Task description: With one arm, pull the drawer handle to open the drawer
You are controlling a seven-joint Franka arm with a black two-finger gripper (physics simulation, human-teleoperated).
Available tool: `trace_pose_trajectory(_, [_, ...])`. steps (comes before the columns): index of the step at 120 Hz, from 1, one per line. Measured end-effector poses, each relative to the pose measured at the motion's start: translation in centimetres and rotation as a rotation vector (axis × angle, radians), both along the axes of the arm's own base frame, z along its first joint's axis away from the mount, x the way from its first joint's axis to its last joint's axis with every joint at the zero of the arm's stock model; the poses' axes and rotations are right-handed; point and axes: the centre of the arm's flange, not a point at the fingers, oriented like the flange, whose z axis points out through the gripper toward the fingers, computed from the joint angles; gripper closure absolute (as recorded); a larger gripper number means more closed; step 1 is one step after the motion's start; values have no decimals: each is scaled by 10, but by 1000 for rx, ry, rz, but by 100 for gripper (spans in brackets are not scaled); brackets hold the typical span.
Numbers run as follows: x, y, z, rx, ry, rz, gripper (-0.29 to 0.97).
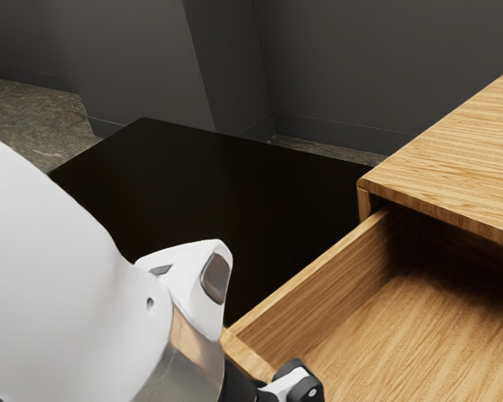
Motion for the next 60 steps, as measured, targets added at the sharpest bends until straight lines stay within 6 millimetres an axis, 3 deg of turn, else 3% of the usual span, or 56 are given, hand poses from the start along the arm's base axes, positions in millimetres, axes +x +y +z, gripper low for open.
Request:
trace_pose_trajectory(14, [-9,9,10,-1,-11,7,56])
trace_pose_trajectory(25, [-23,23,29,-20,-35,13,55])
trace_pose_trajectory(42, [-57,60,101,-15,-144,32,31])
trace_pose_trajectory(49, [-34,75,136,22,-124,23,23])
trace_pose_trajectory(60, [38,118,171,44,2,-11,15])
